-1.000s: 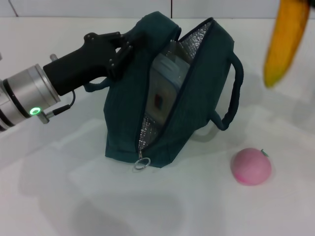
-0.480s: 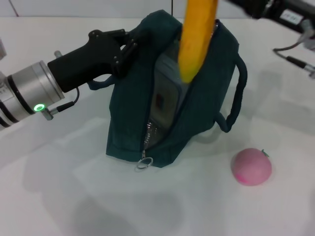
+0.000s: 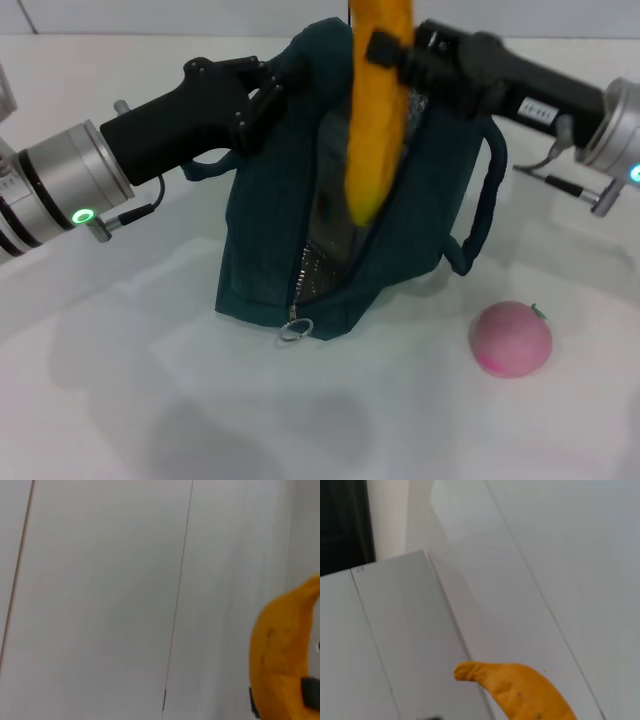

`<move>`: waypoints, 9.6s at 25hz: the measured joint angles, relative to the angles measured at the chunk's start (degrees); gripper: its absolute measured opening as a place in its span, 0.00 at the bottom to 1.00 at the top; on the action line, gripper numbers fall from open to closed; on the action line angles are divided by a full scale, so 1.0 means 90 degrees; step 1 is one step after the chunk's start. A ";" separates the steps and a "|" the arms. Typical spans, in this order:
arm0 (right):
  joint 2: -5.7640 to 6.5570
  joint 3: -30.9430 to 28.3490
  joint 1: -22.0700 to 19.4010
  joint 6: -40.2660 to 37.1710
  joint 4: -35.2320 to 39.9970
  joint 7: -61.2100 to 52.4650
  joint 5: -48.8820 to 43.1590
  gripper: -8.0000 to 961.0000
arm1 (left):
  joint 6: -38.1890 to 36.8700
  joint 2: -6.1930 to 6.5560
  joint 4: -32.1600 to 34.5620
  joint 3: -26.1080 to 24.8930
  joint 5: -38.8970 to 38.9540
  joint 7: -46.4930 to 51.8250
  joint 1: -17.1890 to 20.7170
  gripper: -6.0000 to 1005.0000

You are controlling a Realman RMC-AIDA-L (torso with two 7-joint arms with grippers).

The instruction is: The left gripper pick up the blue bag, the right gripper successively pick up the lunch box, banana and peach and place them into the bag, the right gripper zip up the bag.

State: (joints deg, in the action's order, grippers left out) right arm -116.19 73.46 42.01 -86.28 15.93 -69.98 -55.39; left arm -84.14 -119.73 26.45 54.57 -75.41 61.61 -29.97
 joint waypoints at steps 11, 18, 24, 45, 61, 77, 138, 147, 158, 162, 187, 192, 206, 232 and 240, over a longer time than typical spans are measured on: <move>0.0001 0.1464 -0.0584 0.0106 0.0288 0.0628 0.1461 0.52 | -0.0006 0.0004 0.0000 0.0001 0.0000 0.0000 0.0000 0.05; 0.0071 0.1398 -0.1067 0.0083 0.0650 0.0729 0.1907 0.81 | -0.0007 0.0004 0.0000 0.0001 0.0000 0.0000 0.0012 0.05; 0.0222 0.0975 -0.2084 -0.0577 0.1357 0.1322 0.1833 0.89 | -0.0006 0.0003 0.0000 0.0001 0.0000 0.0000 0.0060 0.05; 0.0355 -0.0215 -0.3373 -0.0038 -0.0072 0.3372 -0.1068 0.87 | 0.0044 0.0007 -0.0082 -0.0016 0.0000 -0.0311 0.0123 0.05; 0.0179 -0.0152 -0.2929 0.0577 -0.0101 0.3236 -0.1731 0.87 | 0.0063 0.0003 -0.0100 -0.0028 0.0000 -0.0399 0.0088 0.05; 0.0258 -0.0360 -0.3019 -0.0184 -0.0042 0.3247 -0.1657 0.36 | 0.0073 0.0004 -0.0166 -0.0028 0.0000 -0.0412 0.0070 0.05; 0.0285 -0.0655 -0.2856 -0.1113 0.2244 0.0758 -0.2207 0.60 | 0.0036 -0.0007 -0.0315 0.0011 0.0470 -0.0893 -0.0010 0.05; 0.0102 -0.0168 -0.2362 0.0188 0.1693 0.0887 -0.2667 0.56 | 0.0000 -0.0007 -0.0312 0.0020 0.0468 -0.0916 -0.0073 0.05; 0.0088 0.0159 -0.1878 0.0264 0.1381 0.0852 -0.2714 0.44 | -0.0007 -0.0007 -0.0312 0.0021 0.0468 -0.0919 -0.0062 0.05; 0.0101 0.0128 -0.1950 0.0262 0.1383 0.0872 -0.2708 0.35 | -0.0007 -0.0007 -0.0312 0.0021 0.0468 -0.0919 -0.0026 0.05; 0.0798 -0.0831 -0.1944 -0.1283 0.1103 -0.0237 -0.1661 0.09 | -0.1269 -0.0043 -0.1476 0.0236 0.0564 -0.2881 0.0421 0.05; 0.0775 -0.0861 -0.1737 -0.1167 0.1103 -0.0462 -0.2288 0.09 | -0.1281 -0.0070 -0.1975 0.0235 0.0592 -0.3442 0.0354 0.05; 0.0699 -0.0877 -0.2085 -0.1194 0.1198 -0.0377 -0.2399 0.10 | -0.1402 -0.0105 -0.2386 0.0253 0.0831 -0.4014 0.0322 0.05; 0.0583 -0.1815 -0.2477 -0.2780 0.1619 0.0869 -0.4632 0.51 | -0.1386 -0.0104 -0.2393 0.0256 0.0819 -0.4024 0.0269 0.05; 0.0014 -0.1458 -0.1865 -0.1219 0.1242 0.0688 -0.5550 0.51 | -0.1385 -0.0110 -0.2397 0.0257 0.0779 -0.4024 0.0192 0.05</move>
State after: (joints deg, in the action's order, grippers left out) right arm -116.07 60.33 25.23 -97.25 27.11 -63.79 -105.34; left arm -96.61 -120.72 4.88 56.88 -68.39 25.40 -28.25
